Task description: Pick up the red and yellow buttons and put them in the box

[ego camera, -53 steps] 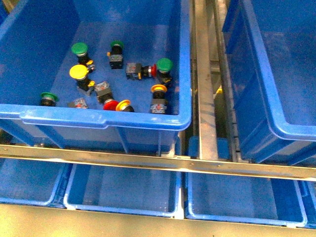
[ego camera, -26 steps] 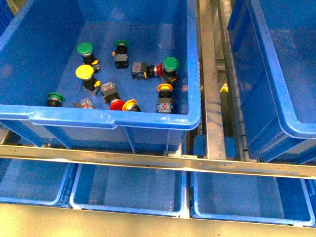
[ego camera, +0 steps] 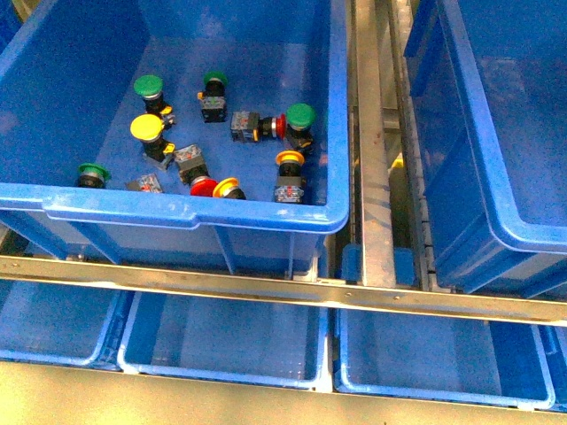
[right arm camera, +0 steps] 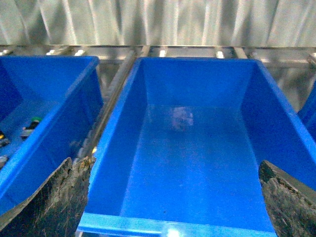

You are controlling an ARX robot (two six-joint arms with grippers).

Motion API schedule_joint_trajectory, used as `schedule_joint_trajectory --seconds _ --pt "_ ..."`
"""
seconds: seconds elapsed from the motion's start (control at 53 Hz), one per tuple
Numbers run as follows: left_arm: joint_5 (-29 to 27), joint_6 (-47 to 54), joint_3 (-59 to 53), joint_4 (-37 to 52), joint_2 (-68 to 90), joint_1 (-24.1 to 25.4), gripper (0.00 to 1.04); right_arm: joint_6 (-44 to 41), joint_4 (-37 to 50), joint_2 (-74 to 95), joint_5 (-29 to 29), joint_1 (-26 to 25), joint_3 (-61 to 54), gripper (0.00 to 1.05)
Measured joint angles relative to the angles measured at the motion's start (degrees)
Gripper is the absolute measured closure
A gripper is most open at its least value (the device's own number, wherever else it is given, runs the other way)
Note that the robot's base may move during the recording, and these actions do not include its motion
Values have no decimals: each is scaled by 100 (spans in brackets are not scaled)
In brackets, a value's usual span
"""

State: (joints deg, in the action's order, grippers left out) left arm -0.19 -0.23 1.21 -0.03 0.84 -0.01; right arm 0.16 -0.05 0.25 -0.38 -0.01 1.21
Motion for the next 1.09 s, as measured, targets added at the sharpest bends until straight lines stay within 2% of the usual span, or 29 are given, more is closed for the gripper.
schedule_joint_trajectory --seconds 0.623,0.698,0.736,0.793,0.925,1.038,1.095 --pt "57 -26 13 -44 35 9 8 0 0 2 42 0 0 6" --pt "660 -887 649 -1436 977 321 8 0 0 2 52 0 0 6" --pt "817 -1244 1014 -1670 1731 586 8 0 0 2 33 0 0 6" --pt "907 -1539 1429 -1381 2612 896 8 0 0 0 37 0 0 6" --pt "933 -1753 2894 2 5042 1552 8 0 0 2 39 0 0 6" --pt "1056 -1768 3628 315 6505 1574 8 0 0 0 42 0 0 6" --pt "918 -1753 3810 326 7060 1497 8 0 0 2 39 0 0 6"
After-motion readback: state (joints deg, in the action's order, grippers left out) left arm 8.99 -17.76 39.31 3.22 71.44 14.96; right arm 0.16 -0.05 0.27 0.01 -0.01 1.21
